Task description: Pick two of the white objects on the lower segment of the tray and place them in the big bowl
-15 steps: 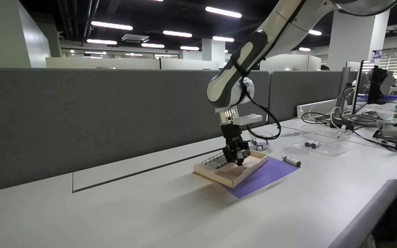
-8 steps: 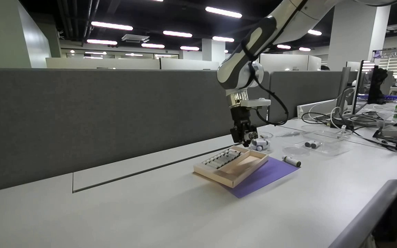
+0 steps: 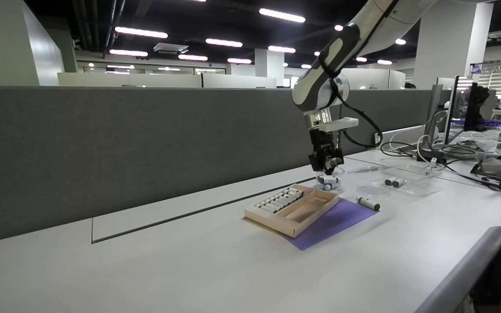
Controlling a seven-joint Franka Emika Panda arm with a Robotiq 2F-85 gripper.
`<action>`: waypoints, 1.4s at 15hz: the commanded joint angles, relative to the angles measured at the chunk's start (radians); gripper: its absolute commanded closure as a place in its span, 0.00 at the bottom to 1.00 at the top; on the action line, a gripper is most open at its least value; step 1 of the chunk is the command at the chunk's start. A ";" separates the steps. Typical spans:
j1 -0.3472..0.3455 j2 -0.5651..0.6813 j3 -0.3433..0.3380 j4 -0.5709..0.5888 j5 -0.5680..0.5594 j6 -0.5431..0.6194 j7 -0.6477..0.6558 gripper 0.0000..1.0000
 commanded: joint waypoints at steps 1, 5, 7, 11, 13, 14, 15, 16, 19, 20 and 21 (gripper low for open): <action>-0.029 -0.044 -0.061 -0.035 -0.047 -0.024 0.076 1.00; -0.083 -0.056 -0.117 -0.080 -0.092 -0.012 0.062 1.00; -0.098 -0.066 -0.157 -0.129 -0.144 0.047 0.076 1.00; -0.104 -0.087 -0.245 -0.212 -0.249 0.189 0.146 1.00; -0.091 -0.090 -0.298 -0.238 -0.317 0.249 0.201 1.00; -0.088 -0.090 -0.322 -0.246 -0.347 0.272 0.232 1.00; -0.083 -0.088 -0.351 -0.251 -0.379 0.298 0.272 1.00; -0.079 -0.082 -0.379 -0.253 -0.411 0.324 0.313 1.00; -0.071 -0.048 -0.459 -0.237 -0.484 0.375 0.434 1.00; -0.067 -0.034 -0.482 -0.228 -0.504 0.386 0.477 1.00; -0.062 -0.018 -0.504 -0.220 -0.517 0.398 0.518 1.00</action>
